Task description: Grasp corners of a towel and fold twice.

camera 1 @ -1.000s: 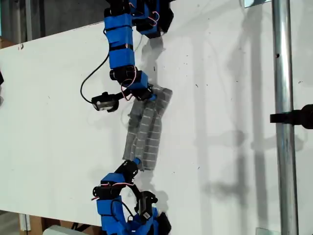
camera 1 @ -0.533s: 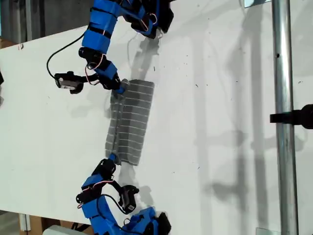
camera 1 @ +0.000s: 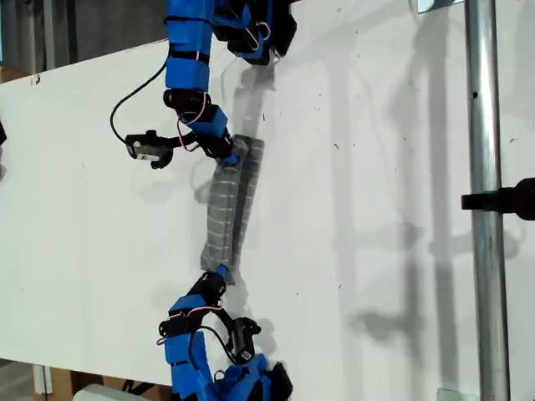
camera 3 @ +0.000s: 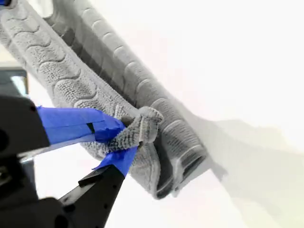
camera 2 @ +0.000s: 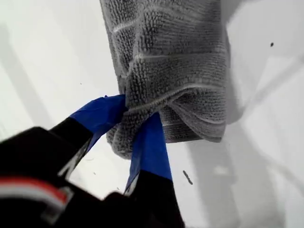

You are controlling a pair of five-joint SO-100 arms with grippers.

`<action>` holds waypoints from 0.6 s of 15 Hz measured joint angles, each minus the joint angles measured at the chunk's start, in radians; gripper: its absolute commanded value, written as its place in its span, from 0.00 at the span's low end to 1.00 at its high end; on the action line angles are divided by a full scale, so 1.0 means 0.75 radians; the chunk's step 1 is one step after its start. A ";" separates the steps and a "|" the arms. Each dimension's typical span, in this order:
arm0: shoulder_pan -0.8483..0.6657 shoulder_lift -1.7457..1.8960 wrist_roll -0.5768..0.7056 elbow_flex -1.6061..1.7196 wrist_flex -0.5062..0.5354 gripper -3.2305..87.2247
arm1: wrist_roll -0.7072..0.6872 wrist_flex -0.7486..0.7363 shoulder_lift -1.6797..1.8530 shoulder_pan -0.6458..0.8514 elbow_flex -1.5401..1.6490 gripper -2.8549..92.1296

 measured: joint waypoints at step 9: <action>-0.121 -0.004 -0.065 -0.135 0.272 0.58 | 0.174 0.133 0.051 0.049 0.104 0.42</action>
